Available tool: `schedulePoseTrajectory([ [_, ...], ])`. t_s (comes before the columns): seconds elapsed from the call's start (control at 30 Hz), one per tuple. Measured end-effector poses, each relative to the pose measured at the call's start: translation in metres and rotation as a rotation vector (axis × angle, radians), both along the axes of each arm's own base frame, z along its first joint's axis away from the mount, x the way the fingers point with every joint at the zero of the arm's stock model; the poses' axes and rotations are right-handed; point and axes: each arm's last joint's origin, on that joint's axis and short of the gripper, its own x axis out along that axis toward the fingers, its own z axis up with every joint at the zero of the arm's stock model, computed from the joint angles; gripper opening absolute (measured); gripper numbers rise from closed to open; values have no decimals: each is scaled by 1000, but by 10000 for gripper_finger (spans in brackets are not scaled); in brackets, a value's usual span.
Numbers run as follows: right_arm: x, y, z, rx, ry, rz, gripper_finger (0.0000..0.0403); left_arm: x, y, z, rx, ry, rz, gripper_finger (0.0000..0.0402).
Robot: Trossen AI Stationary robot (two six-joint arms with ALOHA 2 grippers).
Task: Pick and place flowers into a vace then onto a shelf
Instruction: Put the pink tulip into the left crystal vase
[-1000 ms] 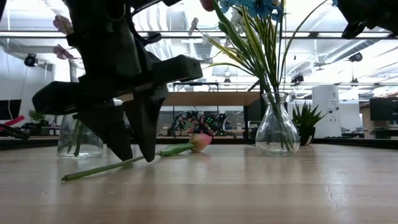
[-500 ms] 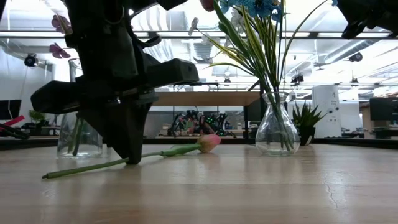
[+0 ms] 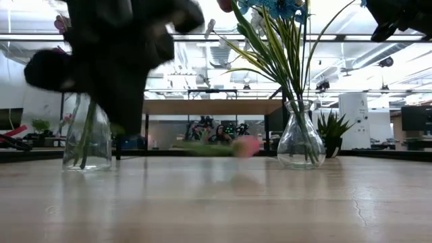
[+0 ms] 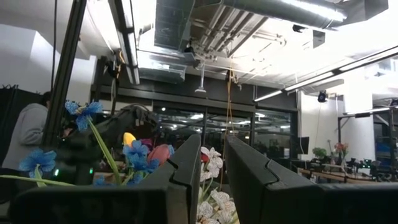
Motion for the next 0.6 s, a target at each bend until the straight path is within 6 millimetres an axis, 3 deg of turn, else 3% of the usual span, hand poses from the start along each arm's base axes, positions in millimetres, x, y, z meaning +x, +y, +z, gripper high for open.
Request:
schedulePoseTrajectory([
  [0.37, 0, 0, 0, 0, -2, 1, 63, -39, -15, 66, 53, -183, -404, 0],
  [0.6, 0, 0, 0, 1, -3, 1, 63, -72, -18, 99, 149, -278, -439, 0],
])
